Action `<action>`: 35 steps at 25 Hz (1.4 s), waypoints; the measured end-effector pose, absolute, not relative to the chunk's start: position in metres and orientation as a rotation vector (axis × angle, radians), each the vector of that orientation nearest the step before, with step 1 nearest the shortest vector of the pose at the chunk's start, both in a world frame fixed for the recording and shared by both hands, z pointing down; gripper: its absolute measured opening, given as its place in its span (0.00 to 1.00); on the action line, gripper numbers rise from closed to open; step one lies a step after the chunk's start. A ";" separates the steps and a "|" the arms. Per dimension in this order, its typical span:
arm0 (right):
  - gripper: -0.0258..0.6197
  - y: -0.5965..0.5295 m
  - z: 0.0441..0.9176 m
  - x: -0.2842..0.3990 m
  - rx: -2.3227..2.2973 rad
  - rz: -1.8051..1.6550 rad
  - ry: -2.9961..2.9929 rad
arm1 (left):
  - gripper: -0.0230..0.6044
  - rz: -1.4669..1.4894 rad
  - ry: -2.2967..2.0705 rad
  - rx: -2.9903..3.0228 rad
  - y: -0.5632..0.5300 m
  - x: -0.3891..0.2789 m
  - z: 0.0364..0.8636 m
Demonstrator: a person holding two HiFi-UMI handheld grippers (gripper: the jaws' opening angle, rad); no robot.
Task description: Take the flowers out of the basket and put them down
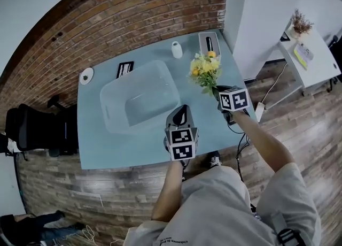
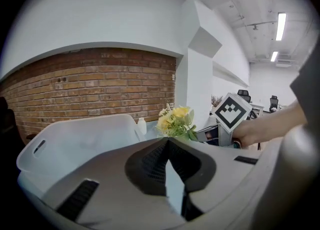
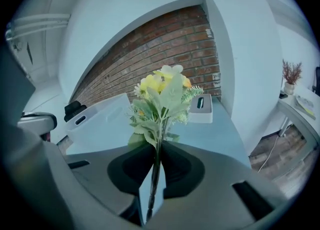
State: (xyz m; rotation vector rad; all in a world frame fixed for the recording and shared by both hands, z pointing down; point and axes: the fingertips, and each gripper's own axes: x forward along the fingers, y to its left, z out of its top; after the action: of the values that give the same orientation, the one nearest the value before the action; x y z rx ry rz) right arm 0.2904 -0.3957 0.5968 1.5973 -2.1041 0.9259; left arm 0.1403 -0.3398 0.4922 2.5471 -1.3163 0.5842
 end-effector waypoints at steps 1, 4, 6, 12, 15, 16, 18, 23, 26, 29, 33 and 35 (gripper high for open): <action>0.14 -0.394 0.605 0.295 1.602 0.931 -2.087 | 0.06 0.581 -1.318 2.532 -0.339 0.144 0.498; 0.14 -0.389 0.634 0.300 1.591 0.944 -2.042 | 0.06 0.570 -1.339 2.478 -0.336 0.152 0.514; 0.14 -0.388 0.652 0.300 1.568 0.952 -2.020 | 0.06 0.570 -1.353 2.448 -0.334 0.157 0.522; 0.14 -0.388 0.695 0.281 1.527 1.075 -2.027 | 0.06 0.551 -1.442 2.331 -0.326 0.150 0.542; 0.14 -0.391 0.709 0.274 1.491 1.043 -2.027 | 0.06 0.534 -1.503 2.273 -0.321 0.143 0.545; 0.14 -0.393 0.712 0.271 1.478 1.035 -2.028 | 0.06 0.528 -1.520 2.254 -0.319 0.141 0.546; 0.14 -0.396 0.718 0.264 1.455 1.030 -2.034 | 0.06 0.515 -1.554 2.219 -0.315 0.135 0.548; 0.14 -0.401 0.730 0.247 1.421 1.047 -2.026 | 0.06 0.492 -1.627 2.130 -0.305 0.116 0.552; 0.14 -0.401 0.735 0.246 1.431 1.029 -2.006 | 0.06 0.480 -1.658 2.100 -0.301 0.111 0.552; 0.14 -0.402 0.738 0.247 1.445 0.995 -1.979 | 0.06 0.477 -1.677 2.087 -0.299 0.109 0.549; 0.15 -0.399 0.747 0.246 1.433 0.986 -1.966 | 0.06 0.493 -1.695 2.090 -0.291 0.108 0.545; 0.16 -0.398 0.749 0.240 1.424 1.018 -1.977 | 0.06 0.507 -1.701 2.089 -0.288 0.104 0.545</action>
State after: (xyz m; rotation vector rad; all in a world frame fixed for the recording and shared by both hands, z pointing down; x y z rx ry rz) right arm 0.2404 -0.3978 0.7494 1.4243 -1.9765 1.0177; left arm 0.1043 -0.2879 0.5450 2.0889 -1.7012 0.5073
